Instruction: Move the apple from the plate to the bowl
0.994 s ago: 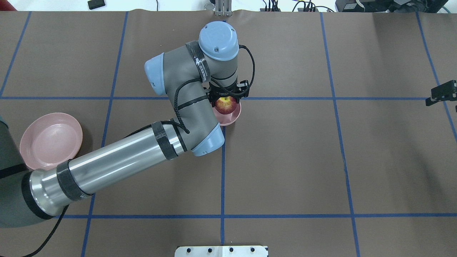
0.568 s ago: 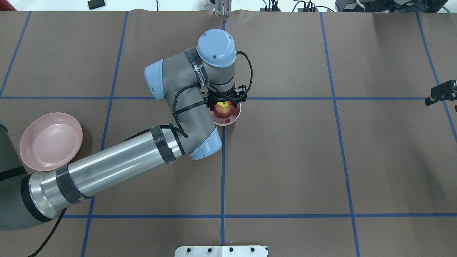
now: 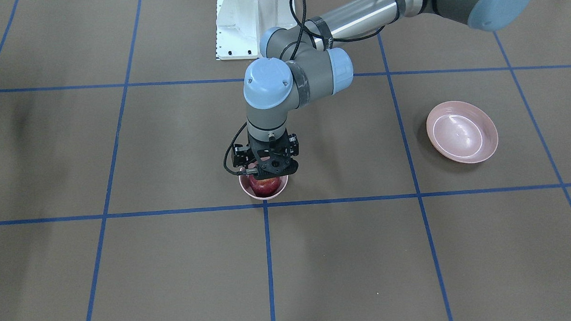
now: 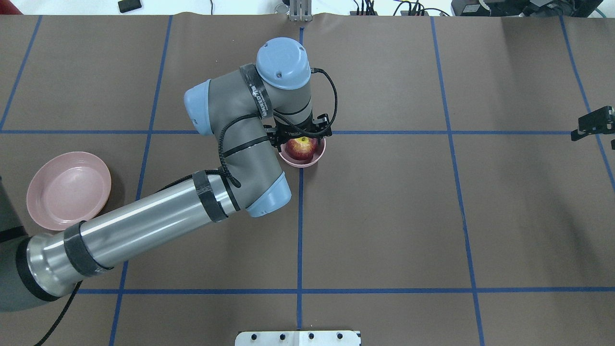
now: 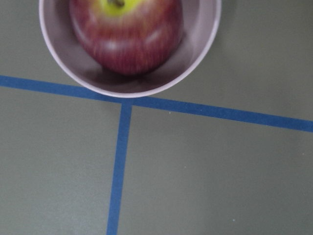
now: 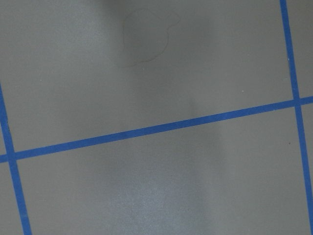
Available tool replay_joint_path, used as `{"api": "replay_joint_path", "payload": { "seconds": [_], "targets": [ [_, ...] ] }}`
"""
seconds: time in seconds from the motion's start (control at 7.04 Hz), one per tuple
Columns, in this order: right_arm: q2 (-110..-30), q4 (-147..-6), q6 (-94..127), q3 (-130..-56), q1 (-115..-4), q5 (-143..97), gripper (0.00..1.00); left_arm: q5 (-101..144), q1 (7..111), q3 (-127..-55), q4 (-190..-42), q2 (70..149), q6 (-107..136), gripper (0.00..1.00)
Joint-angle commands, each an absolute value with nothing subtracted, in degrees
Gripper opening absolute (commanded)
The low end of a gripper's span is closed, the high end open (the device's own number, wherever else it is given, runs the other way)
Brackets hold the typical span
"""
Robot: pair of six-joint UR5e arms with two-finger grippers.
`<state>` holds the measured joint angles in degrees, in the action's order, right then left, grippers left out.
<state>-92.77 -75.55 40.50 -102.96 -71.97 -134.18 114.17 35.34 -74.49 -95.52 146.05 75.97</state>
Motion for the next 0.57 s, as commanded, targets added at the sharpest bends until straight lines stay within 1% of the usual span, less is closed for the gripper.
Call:
{"api": "replay_joint_path", "payload": {
  "seconds": [0.0,0.14,0.28,0.43],
  "targets": [
    [-92.81,-75.67,39.82,-102.92,-73.38,-134.21,1.00,118.82,38.14,-95.66,-90.12,133.25,75.95,0.98],
    [-92.81,-75.67,39.12,-102.92,-73.74,-134.21,1.00,118.92,39.80,-109.37,-89.91,120.97,70.63,0.98],
    [-92.73,-75.76,39.11,-103.01,-74.52,-134.21,1.00,119.00,41.99,-118.21,-89.48,109.80,61.01,0.98],
    [-92.55,-75.85,39.11,-102.92,-75.92,-134.12,1.00,119.35,46.80,-121.87,-89.99,101.60,50.90,0.98]
  ]
}}
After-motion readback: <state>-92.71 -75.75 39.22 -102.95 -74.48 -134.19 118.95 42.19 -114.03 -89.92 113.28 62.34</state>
